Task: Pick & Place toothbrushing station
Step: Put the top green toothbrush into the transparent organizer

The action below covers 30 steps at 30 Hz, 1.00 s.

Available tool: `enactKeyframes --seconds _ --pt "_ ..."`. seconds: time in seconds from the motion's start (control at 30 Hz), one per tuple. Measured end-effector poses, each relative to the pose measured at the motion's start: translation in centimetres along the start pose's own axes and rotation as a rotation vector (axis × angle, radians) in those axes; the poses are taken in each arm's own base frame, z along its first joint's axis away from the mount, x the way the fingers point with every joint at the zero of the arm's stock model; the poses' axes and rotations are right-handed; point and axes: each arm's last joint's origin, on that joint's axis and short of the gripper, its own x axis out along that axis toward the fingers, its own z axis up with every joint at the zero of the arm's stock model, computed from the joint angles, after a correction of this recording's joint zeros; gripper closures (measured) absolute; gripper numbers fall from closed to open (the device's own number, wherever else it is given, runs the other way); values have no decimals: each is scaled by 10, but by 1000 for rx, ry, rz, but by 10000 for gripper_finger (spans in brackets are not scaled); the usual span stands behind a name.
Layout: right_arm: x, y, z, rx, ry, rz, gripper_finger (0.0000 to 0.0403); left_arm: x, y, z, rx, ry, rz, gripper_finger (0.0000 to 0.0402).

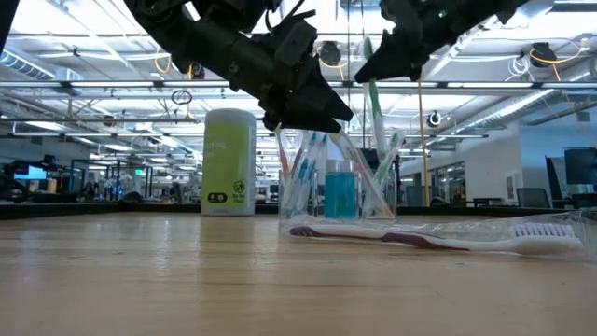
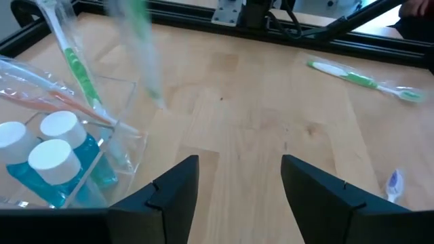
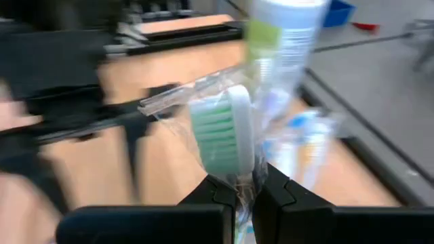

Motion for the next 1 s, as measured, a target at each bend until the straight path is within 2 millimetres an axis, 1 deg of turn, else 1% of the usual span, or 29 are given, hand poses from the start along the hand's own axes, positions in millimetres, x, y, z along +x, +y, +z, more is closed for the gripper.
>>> enactKeyframes --seconds 0.17,0.23,0.3,0.4,0.5,0.6,0.77,0.9,1.0 --pt "4 -24 1 6 24 -103 390 0 0 0 0 -1 6 185" --pt "5 -31 1 36 21 -129 392 0 0 0 0 -1 6 185" --pt "6 -36 -2 57 27 -148 394 0 0 0 0 -1 6 185" --pt "9 -41 -15 79 55 -166 393 0 0 0 -1 -1 6 185" --pt "13 -43 -31 142 69 -178 390 0 0 0 0 -1 6 185" --pt "17 -44 -51 162 35 -175 390 0 0 0 -1 -1 6 185" --pt "18 -44 -78 174 -30 -166 389 0 0 0 -1 -1 6 185" --pt "18 -45 -94 166 -9 -164 390 0 0 0 -1 -1 7 185" --pt "17 -44 -98 147 -17 -149 389 0 0 0 -1 -3 7 185"
